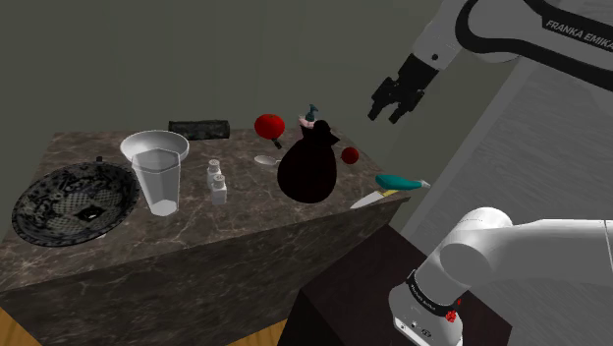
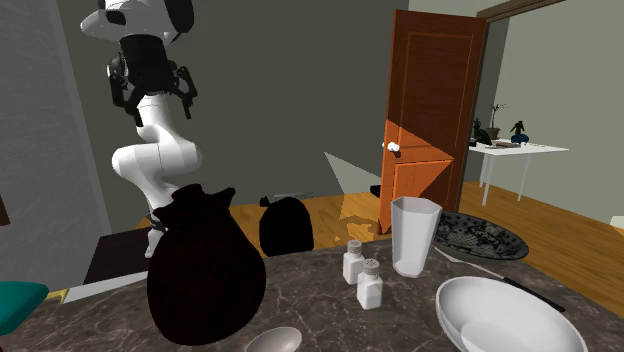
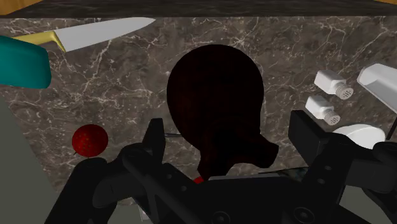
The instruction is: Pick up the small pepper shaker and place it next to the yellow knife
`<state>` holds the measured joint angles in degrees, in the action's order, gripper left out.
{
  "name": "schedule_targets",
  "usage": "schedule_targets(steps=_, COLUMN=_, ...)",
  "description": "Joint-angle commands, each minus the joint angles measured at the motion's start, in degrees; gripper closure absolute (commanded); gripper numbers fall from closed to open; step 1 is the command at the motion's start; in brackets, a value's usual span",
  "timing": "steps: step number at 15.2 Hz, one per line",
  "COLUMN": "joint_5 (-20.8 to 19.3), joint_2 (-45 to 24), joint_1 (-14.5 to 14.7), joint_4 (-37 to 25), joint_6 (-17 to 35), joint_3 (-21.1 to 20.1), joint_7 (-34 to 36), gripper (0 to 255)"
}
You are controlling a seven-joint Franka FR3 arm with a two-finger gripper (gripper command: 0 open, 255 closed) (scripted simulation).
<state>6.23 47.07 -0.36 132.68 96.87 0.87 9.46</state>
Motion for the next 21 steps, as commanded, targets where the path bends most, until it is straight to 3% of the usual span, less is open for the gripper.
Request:
schedule_targets(steps=1, joint_5=0.00, joint_2=0.00, joint_1=0.00, joint_4=0.00, joint_6=0.00, joint_3=0.00, joint_7=0.00, gripper=0)
schedule_targets(steps=12, joint_5=4.52, joint_2=-14.15, joint_1=2.21, joint_4=0.48, joint_6=14.28, joint_3=-11.05, joint_7=11.28, gripper=0)
schedule_targets(steps=21, joint_5=3.35, joint_2=-30.77, joint_1=2.60, joint_4=-5.81, joint_6=24.22, joint_3=-19.52, joint_7=21.46, gripper=0)
